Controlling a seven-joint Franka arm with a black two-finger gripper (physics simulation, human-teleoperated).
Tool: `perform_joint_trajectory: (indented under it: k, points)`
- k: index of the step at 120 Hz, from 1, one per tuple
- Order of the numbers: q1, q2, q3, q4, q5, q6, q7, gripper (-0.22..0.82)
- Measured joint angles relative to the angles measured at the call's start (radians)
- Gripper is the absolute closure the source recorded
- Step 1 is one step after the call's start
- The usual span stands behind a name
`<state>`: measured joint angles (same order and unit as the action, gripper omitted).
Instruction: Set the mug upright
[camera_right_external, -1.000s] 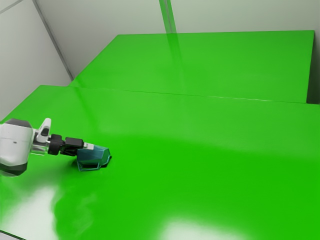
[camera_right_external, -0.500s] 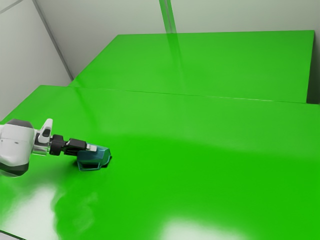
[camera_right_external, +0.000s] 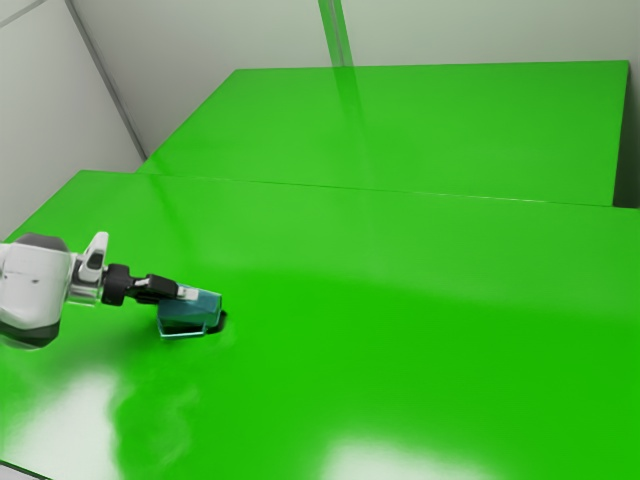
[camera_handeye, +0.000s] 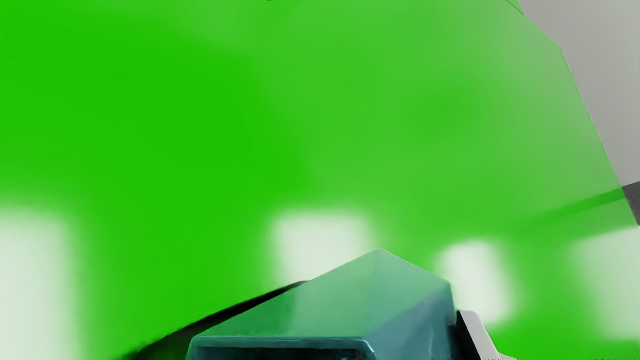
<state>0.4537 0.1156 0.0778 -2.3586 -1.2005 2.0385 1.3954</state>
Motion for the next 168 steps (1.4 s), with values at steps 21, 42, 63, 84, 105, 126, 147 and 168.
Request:
perform_joint_trajectory:
  k: [21, 42, 63, 84, 105, 126, 147, 168]
  points:
    - [-0.022, -0.026, -0.001, 0.001, 0.000, 0.000, 0.002, 0.74]
    - [-0.051, -0.061, -0.001, 0.001, 0.000, 0.004, 0.004, 0.75]
    - [-0.101, -0.102, -0.001, 0.003, 0.006, 0.032, -0.001, 0.77]
    - [-0.160, -0.166, 0.001, 0.009, 0.162, 0.071, -0.049, 0.78]
    - [-0.177, -0.203, -0.012, 0.030, 0.429, 0.090, -0.160, 0.78]
    - [-0.193, -0.211, -0.058, 0.043, 0.696, 0.101, -0.328, 0.79]
    - [-0.232, -0.214, -0.079, 0.047, 0.879, 0.114, -0.504, 0.79]
    - [-0.268, -0.214, -0.105, 0.042, 0.990, 0.149, -0.667, 0.79]
